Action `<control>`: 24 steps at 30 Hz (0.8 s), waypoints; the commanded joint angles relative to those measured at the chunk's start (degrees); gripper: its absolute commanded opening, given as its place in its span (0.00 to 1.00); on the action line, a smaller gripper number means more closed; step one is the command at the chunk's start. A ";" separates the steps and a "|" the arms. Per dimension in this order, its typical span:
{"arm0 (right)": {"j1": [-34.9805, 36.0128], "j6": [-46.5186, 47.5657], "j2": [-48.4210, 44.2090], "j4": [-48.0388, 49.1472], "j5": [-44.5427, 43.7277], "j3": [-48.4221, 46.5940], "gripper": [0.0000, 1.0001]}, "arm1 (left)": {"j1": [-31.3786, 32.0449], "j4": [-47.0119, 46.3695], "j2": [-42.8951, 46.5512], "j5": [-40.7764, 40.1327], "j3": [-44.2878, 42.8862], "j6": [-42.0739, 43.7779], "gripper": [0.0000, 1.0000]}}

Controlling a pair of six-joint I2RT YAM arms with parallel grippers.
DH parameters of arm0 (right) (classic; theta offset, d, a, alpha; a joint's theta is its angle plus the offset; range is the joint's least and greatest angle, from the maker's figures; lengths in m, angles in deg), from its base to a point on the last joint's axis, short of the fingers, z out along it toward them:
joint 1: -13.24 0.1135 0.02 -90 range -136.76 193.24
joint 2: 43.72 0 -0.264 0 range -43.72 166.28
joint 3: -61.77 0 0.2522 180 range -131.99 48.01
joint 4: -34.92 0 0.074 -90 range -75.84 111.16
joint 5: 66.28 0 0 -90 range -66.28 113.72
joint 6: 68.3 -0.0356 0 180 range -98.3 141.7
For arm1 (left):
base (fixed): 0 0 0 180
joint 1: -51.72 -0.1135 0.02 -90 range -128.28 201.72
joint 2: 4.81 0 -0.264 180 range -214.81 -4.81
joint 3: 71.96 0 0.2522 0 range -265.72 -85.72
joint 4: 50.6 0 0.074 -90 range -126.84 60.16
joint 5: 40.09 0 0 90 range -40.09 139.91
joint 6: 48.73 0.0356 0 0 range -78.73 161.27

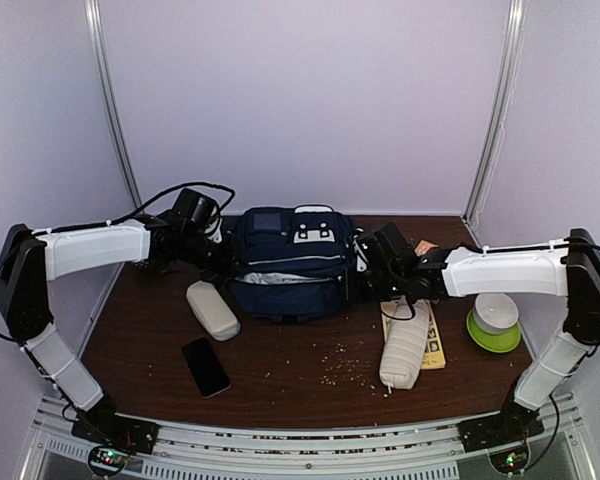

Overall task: Pack the student bag
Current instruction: Unzip the student bag at the center of the board.

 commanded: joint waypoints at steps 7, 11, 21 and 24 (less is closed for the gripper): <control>-3.54 6.88 4.43 -6.86 -6.45 -3.89 0.00 | -4.59 3.44 3.80 -2.40 0.88 7.27 0.00; -6.37 7.46 5.89 -6.83 -6.06 -3.19 0.00 | -4.84 3.46 4.35 -2.46 1.65 7.65 0.00; -11.33 6.01 10.83 -6.02 -2.77 -6.42 0.00 | -4.73 2.80 4.35 -1.30 2.51 7.40 0.00; -11.45 5.24 11.28 -6.50 -0.51 -7.91 0.00 | -4.09 2.04 4.07 -0.75 2.75 7.14 0.00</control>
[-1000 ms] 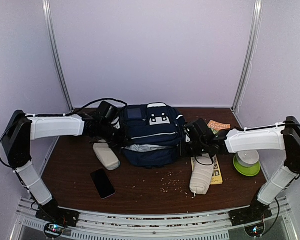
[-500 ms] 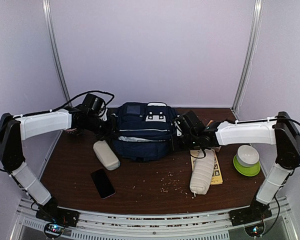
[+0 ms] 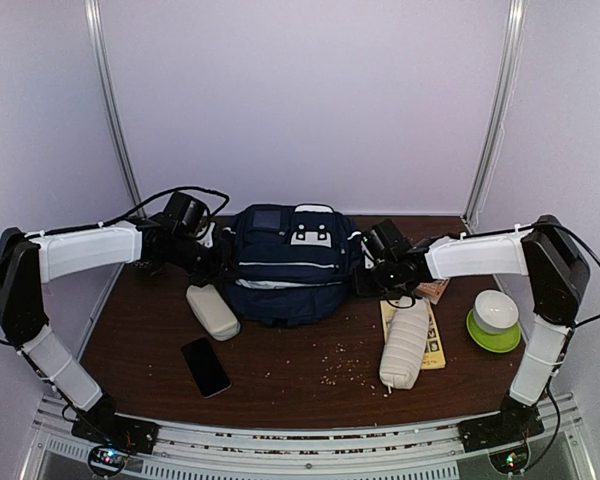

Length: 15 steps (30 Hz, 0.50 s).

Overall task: Pack the student bag
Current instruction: Unzip the student bag at the center of the board.

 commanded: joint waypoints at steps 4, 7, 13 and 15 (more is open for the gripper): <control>-1.76 -3.50 -4.75 -1.50 1.07 -0.64 0.20 | 0.67 -2.99 1.15 -1.85 0.29 0.34 0.00; -1.76 -5.61 -10.18 -1.38 1.99 2.41 0.41 | 2.20 -4.63 0.30 -1.58 0.10 -0.42 0.00; -0.35 -11.81 -20.01 3.38 5.45 12.53 0.55 | 5.26 -7.22 -1.80 -1.68 -0.84 -2.26 0.00; 1.65 -16.57 -22.14 8.15 7.67 16.56 0.61 | 6.58 -8.66 -2.42 -1.90 -1.09 -3.36 0.00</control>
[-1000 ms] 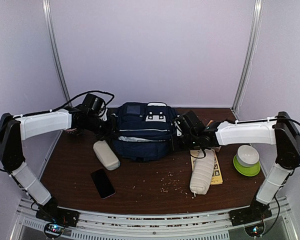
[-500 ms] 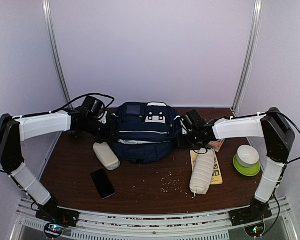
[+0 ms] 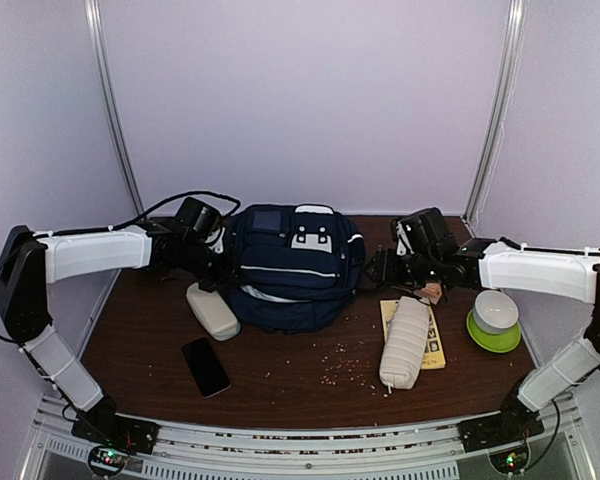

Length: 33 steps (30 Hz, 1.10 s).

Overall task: Pack the student bag
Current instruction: Unzip the student bag at the center of the board.

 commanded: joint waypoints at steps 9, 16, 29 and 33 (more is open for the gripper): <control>8.14 -20.65 -2.14 16.85 3.46 12.58 0.68 | 11.58 -8.76 -8.24 -0.58 -8.77 -4.52 0.00; 8.05 -27.17 -1.59 22.76 3.59 17.41 0.67 | 15.96 -11.75 -11.73 -0.32 -9.27 -5.64 0.00; 8.03 -33.08 -7.34 30.84 0.48 21.84 0.66 | 17.55 -17.80 -8.96 -1.11 -8.30 -1.66 0.00; 8.12 -34.70 -6.44 31.63 1.24 20.87 0.65 | 17.90 -20.38 -8.09 -0.94 -8.55 0.20 0.00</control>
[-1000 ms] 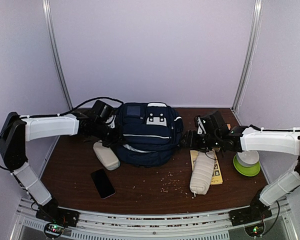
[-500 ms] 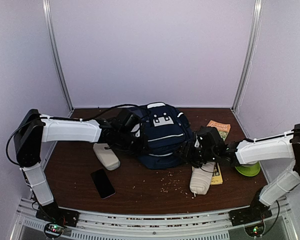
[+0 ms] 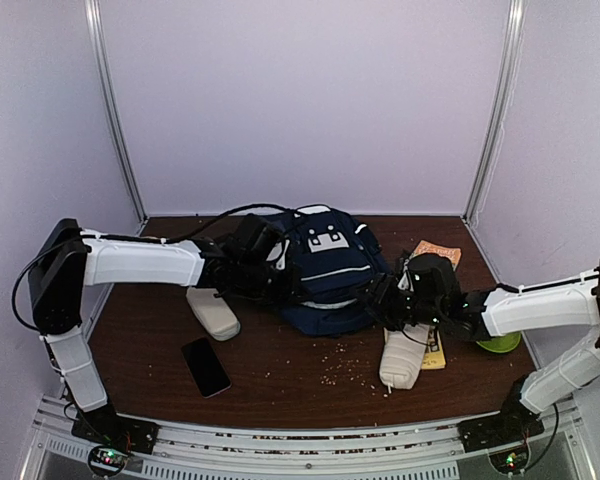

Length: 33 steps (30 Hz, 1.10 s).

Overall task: Pack the student bag
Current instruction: Unzip the student bag at the center of the board.

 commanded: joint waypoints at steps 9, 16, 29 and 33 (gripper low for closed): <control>-0.19 -5.24 3.46 8.72 -0.60 -1.11 0.63 | 1.95 -10.53 3.72 0.44 -0.75 4.64 0.00; -1.07 -8.28 5.06 12.77 -1.90 -0.06 0.63 | 2.61 -11.98 5.03 0.19 0.58 5.70 0.00; -1.66 -6.14 0.44 6.51 -4.13 0.07 0.68 | 2.71 -13.35 5.95 -0.47 2.16 6.11 0.00; -2.30 -6.91 3.03 8.10 -2.76 -0.28 0.67 | 2.84 -13.89 6.22 0.03 2.25 6.21 0.00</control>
